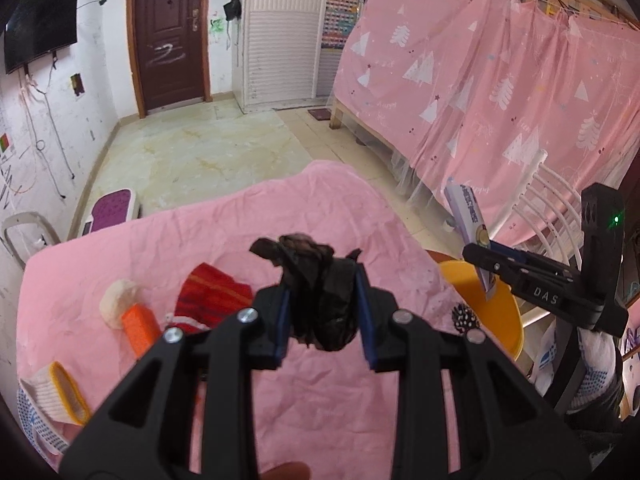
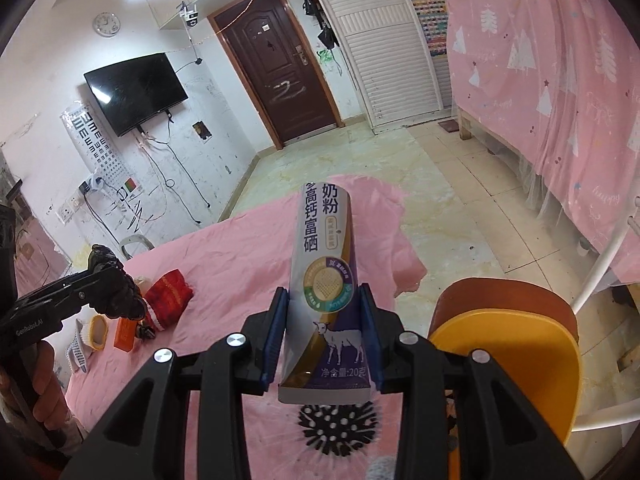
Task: Collect trash
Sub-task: 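Carry the black cloth and box to the orange bin and open both tools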
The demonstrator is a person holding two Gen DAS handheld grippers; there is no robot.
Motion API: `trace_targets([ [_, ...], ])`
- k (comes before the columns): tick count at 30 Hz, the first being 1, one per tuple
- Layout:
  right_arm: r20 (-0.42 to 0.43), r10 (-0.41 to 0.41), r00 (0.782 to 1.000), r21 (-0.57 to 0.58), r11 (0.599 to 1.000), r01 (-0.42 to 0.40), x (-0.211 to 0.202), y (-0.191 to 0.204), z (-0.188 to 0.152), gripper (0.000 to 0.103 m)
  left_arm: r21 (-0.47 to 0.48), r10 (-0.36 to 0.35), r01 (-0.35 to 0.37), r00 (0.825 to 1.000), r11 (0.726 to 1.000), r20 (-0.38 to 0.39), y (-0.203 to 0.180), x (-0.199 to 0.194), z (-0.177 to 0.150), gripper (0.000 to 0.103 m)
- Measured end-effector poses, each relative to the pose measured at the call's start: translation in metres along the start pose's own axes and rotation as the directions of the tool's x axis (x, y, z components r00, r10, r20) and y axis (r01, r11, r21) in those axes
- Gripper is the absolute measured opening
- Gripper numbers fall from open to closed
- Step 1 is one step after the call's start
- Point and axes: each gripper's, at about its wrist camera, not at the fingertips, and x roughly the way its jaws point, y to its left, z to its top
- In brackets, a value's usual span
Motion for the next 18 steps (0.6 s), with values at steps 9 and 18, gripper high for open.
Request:
trace_targets([
  [9, 0.035, -0.07, 0.997, 0.056, 0.996, 0.068, -0.026, -0.055, -0.012, 0.026, 0.091, -0.047, 0.052, 0.998, 0.995, -0.051, -0.057, 0.023, 0.007, 0.027],
  [18, 0.026, -0.134, 0.991, 0.105, 0.986, 0.131, -0.042, -0.105, -0.032, 0.026, 0.158, -0.137, 0.157, 0.982, 0.975, -0.134, -0.128, 0.054, 0.014, 0.027],
])
